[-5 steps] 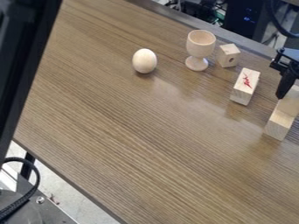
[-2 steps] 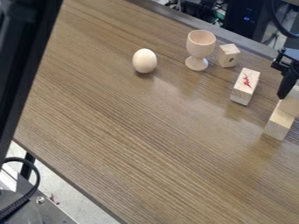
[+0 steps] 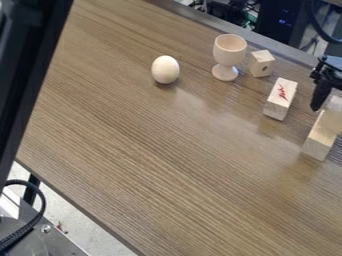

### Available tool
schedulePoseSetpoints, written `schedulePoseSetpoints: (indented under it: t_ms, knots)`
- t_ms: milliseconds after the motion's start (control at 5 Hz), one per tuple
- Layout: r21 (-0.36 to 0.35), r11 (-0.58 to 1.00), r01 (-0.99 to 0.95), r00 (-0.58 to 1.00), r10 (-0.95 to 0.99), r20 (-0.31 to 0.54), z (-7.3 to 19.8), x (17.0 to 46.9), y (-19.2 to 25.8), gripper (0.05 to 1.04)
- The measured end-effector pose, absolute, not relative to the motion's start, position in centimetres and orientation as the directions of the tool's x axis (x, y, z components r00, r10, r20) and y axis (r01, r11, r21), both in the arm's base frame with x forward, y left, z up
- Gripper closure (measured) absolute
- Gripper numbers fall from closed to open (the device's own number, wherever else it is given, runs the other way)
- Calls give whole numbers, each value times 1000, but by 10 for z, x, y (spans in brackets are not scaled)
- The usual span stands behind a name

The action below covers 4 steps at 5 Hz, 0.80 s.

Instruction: Pick up the block and place it on top of a white block

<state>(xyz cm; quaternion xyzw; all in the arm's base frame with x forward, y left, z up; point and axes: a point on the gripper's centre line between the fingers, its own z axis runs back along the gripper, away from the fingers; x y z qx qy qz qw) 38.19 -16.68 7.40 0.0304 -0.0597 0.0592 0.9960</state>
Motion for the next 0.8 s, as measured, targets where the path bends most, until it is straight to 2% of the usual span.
schedulePoseSetpoints:
  t_ms: [800]
  knots:
    - [54,988,-144,985,138,107,66,381,-157,82]
